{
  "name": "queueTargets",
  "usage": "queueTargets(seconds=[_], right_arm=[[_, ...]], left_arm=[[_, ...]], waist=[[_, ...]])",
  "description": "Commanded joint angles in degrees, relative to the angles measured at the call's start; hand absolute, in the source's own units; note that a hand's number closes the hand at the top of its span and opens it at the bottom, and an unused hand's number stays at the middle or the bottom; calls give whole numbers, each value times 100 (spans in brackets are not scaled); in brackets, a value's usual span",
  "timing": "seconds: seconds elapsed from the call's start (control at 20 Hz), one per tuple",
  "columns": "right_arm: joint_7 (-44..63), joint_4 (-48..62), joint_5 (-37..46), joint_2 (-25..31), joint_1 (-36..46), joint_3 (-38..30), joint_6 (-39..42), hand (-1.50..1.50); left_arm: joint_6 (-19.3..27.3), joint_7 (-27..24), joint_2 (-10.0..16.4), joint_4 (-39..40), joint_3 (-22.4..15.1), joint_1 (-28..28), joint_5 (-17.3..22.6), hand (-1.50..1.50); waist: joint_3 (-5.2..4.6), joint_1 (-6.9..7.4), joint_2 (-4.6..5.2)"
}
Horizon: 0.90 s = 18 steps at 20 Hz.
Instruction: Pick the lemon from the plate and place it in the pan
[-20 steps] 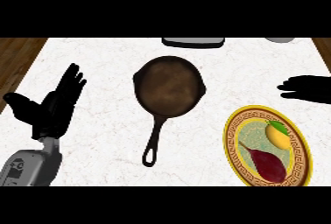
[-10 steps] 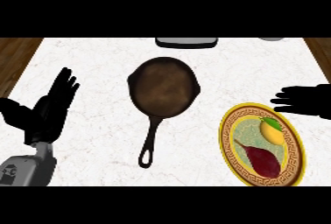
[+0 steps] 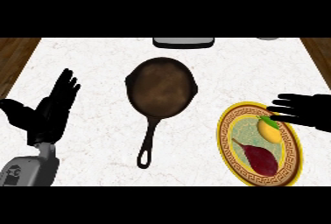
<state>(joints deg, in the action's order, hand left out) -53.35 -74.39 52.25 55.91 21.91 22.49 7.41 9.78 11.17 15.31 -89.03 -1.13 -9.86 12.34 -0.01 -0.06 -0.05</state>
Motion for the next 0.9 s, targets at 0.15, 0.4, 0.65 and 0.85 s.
queueTargets(seconds=[0.15,0.4,0.65,0.85], right_arm=[[104,-402,608,-386,-310,-335,321,-150],[673,-685,1100,-815,-361,-412,561,-150],[597,-172,1643,-1333,-462,-359,224,-150],[810,-678,1813,-1549,-385,-472,861,-150]], left_arm=[[-85,-15,-136,-2,76,2,-196,0],[-220,133,-61,-191,278,33,-125,0],[-82,338,-264,-106,200,-219,-306,0],[-281,143,-244,25,333,-82,-316,0]], waist=[[0,12,2],[0,19,2],[1,20,8],[-1,5,2]])
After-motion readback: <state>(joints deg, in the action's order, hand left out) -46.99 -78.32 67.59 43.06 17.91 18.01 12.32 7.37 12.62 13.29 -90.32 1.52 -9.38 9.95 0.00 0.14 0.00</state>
